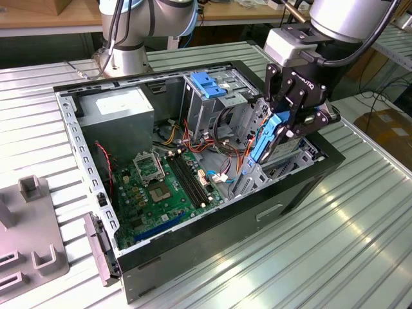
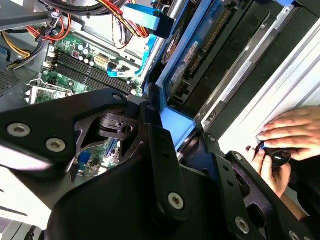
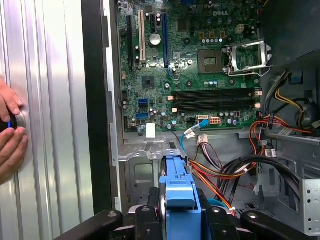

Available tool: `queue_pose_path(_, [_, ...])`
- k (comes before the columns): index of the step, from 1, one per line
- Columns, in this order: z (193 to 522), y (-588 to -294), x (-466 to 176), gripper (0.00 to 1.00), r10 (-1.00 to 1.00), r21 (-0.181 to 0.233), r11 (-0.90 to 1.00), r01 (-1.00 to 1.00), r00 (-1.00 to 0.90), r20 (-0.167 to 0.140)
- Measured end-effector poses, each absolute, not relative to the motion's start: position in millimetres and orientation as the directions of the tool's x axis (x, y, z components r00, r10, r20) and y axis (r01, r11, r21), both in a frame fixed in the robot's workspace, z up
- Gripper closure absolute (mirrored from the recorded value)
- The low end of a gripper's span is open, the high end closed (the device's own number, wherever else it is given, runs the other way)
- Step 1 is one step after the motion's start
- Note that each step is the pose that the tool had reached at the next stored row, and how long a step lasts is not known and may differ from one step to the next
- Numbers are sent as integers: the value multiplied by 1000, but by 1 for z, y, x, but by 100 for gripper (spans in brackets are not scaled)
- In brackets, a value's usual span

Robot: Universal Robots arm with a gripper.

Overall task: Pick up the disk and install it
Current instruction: 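Insert the disk into the insertion slot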

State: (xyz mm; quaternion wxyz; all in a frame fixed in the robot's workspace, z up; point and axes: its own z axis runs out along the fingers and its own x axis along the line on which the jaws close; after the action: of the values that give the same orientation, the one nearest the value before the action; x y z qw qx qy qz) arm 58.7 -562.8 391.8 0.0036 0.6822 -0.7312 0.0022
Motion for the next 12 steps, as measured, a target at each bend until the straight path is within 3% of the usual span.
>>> queue_pose_path(4, [392,-563,59,62,-998,2,69,-998,-69,8])
queue_pose_path(5, [392,-563,59,55,-998,2,69,-998,-69,8])
queue_pose_path(10, [392,-563,59,55,-998,2,69,-998,-69,8])
queue_pose_path(12, [392,-563,59,63,-998,2,69,-998,-69,8])
